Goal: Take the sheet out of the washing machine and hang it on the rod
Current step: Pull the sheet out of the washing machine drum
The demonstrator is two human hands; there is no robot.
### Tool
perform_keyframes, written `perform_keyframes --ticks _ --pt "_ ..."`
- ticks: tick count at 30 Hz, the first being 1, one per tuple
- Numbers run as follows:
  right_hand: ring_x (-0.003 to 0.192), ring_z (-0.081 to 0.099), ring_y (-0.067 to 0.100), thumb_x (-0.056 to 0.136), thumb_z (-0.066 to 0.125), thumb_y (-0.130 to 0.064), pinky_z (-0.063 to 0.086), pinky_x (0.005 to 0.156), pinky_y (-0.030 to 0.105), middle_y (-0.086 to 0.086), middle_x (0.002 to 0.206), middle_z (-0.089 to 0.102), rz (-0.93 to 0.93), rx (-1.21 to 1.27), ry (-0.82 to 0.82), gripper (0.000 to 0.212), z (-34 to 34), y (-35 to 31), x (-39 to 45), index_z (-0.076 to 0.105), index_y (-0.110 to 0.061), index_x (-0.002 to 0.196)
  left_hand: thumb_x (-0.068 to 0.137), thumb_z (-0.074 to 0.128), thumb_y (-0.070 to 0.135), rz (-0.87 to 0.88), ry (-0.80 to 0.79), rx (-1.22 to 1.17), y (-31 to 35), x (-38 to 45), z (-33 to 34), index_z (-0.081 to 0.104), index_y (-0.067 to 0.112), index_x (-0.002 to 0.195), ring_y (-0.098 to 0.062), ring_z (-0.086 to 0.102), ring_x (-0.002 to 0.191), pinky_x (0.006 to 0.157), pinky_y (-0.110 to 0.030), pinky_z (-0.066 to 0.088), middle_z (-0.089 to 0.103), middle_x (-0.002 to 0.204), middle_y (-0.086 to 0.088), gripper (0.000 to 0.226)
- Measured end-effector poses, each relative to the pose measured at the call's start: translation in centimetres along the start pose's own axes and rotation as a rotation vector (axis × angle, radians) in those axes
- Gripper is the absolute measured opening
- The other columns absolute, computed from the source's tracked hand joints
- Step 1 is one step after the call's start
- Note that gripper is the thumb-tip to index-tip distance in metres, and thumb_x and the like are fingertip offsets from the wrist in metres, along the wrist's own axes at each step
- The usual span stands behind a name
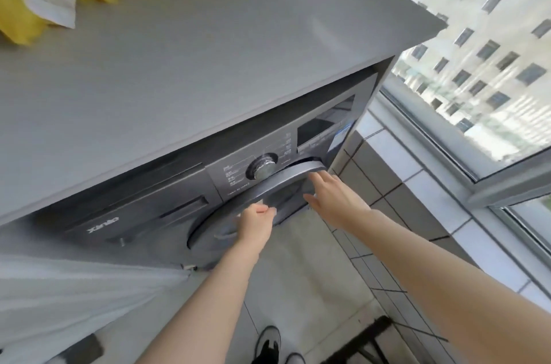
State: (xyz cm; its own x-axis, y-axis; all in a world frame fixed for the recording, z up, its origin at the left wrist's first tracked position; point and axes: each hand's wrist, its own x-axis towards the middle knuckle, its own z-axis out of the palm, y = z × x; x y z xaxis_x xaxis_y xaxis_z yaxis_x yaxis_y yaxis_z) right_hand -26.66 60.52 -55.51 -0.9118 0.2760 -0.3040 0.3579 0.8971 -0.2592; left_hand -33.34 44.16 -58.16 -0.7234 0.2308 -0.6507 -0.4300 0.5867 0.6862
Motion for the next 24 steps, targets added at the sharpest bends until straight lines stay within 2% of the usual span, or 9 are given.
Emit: perform_keyframes --ticks 1,4,8,9,11,13,18,22,24 --pt "0.125 0.043 0.031 0.099 0.044 -0.034 0.043 0.099 0.041 0.011 0.137 0.044 -0.004 -0.004 -0.01 0.051 0.4 0.2 1.1 0.033 -0.008 0.141 0.086 0.062 0.025 -0.061 -0.029 -0.101 0.0 0.8 0.3 0.066 0.006 0.107 -0.03 0.061 0.102 0.088 -0.036 0.049 0.066 0.104 -0.011 0.029" --pt "0.128 0.041 0.032 0.098 0.046 -0.033 0.041 0.1 0.043 0.012 0.143 0.039 -0.006 -0.017 -0.028 0.056 1.3 0.6 3.8 0.028 -0.007 0.145 0.092 0.062 0.024 -0.244 -0.08 -0.449 0.6 2.5 1.1 0.061 0.011 0.103 -0.025 0.059 0.096 0.078 -0.032 0.049 0.06 0.104 -0.006 0.017" --pt "0.132 0.037 0.031 0.098 0.049 -0.031 0.038 0.104 0.041 0.01 0.149 0.032 -0.008 -0.021 -0.031 0.059 2.4 0.9 6.1 0.027 -0.006 0.146 0.094 0.062 0.027 -0.404 -0.151 -0.853 1.6 3.9 2.2 0.056 0.007 0.118 -0.028 0.065 0.096 0.074 -0.034 0.052 0.059 0.119 -0.011 0.032" --pt "0.132 0.037 0.031 0.097 0.049 -0.03 0.037 0.106 0.039 0.011 0.148 0.033 -0.015 -0.021 -0.018 0.057 2.8 1.1 6.5 0.029 -0.005 0.145 0.094 0.063 0.029 -0.429 -0.148 -0.93 1.9 4.2 2.4 0.055 0.004 0.116 -0.028 0.066 0.095 0.072 -0.034 0.054 0.06 0.12 -0.012 0.034" --pt "0.131 0.04 0.03 0.097 0.049 -0.028 0.036 0.106 0.035 0.011 0.143 0.039 -0.027 -0.024 0.023 0.05 3.4 1.5 6.9 0.037 -0.004 0.14 0.095 0.061 0.028 -0.466 -0.118 -1.037 2.4 4.8 2.7 0.053 0.002 0.104 -0.03 0.066 0.1 0.079 -0.036 0.054 0.06 0.122 -0.015 0.029" --pt "0.131 0.04 0.029 0.097 0.049 -0.027 0.037 0.105 0.036 0.011 0.142 0.041 -0.034 0.003 0.058 0.047 3.9 1.8 7.0 0.04 -0.004 0.138 0.097 0.058 0.026 -0.465 -0.096 -1.101 2.8 5.0 3.2 0.05 0.001 0.103 -0.03 0.064 0.103 0.086 -0.036 0.053 0.057 0.125 -0.017 0.026" --pt "0.128 0.043 0.031 0.096 0.054 -0.026 0.04 0.105 0.039 0.009 0.141 0.043 -0.042 0.094 0.114 0.05 4.3 2.6 7.0 0.041 -0.007 0.141 0.096 0.059 0.027 -0.403 -0.043 -1.118 2.3 4.9 4.1 0.052 -0.004 0.104 -0.029 0.065 0.1 0.083 -0.032 0.055 0.057 0.127 -0.021 0.033" --pt "0.121 0.049 0.034 0.096 0.053 -0.023 0.043 0.1 0.042 0.01 0.137 0.046 -0.05 0.089 0.103 0.049 4.2 3.0 6.6 0.042 -0.008 0.141 0.095 0.061 0.028 -0.372 -0.015 -1.085 1.7 4.4 4.5 0.053 0.001 0.09 -0.031 0.065 0.108 0.097 -0.037 0.052 0.059 0.125 -0.022 0.029" --pt "0.115 0.051 0.035 0.095 0.052 -0.015 0.043 0.098 0.04 0.01 0.133 0.048 -0.052 0.082 0.1 0.046 4.4 3.3 6.0 0.043 -0.007 0.14 0.095 0.061 0.028 -0.358 -0.002 -1.051 1.4 4.0 4.8 0.053 0.002 0.089 -0.032 0.065 0.108 0.099 -0.04 0.051 0.061 0.124 -0.022 0.028"
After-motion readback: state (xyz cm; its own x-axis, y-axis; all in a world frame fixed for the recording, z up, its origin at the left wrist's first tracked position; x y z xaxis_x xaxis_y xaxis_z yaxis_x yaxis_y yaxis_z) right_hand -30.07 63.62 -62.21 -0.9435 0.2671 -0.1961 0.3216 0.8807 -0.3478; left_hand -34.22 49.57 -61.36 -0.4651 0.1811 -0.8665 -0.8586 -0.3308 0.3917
